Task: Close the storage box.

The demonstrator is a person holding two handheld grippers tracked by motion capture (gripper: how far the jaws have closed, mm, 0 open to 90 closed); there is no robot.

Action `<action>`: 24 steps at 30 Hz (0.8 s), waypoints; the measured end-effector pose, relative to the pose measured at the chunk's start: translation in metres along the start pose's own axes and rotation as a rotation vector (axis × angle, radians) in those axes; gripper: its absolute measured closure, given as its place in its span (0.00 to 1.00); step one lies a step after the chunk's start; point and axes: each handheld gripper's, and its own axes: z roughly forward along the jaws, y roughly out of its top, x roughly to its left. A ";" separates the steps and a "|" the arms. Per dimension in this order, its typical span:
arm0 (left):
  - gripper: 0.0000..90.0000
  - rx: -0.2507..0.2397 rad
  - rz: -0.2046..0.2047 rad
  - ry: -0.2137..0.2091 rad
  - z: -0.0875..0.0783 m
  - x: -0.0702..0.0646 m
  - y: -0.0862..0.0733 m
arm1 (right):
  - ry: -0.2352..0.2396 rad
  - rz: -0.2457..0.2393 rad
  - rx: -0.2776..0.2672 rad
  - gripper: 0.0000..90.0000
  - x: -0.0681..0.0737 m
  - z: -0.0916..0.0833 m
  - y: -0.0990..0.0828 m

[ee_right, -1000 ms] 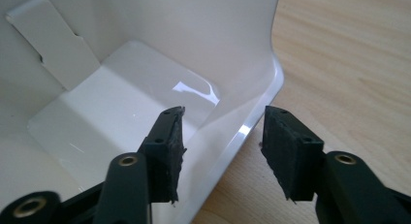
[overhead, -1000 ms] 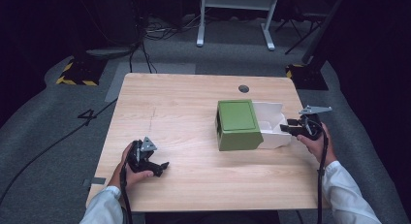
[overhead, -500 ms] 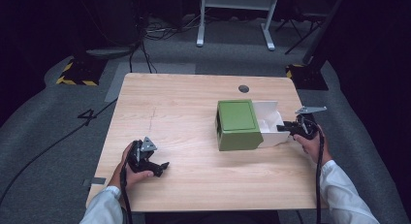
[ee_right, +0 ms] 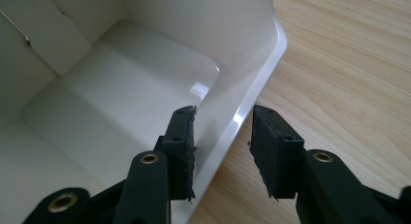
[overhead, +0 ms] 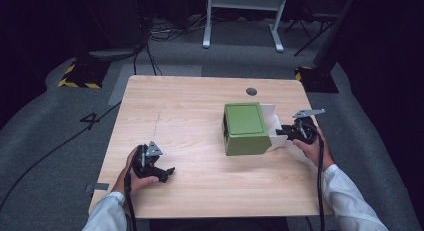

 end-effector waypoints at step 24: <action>0.00 0.000 0.000 0.000 0.000 0.000 0.000 | 0.028 -0.096 0.020 0.67 0.050 0.022 0.028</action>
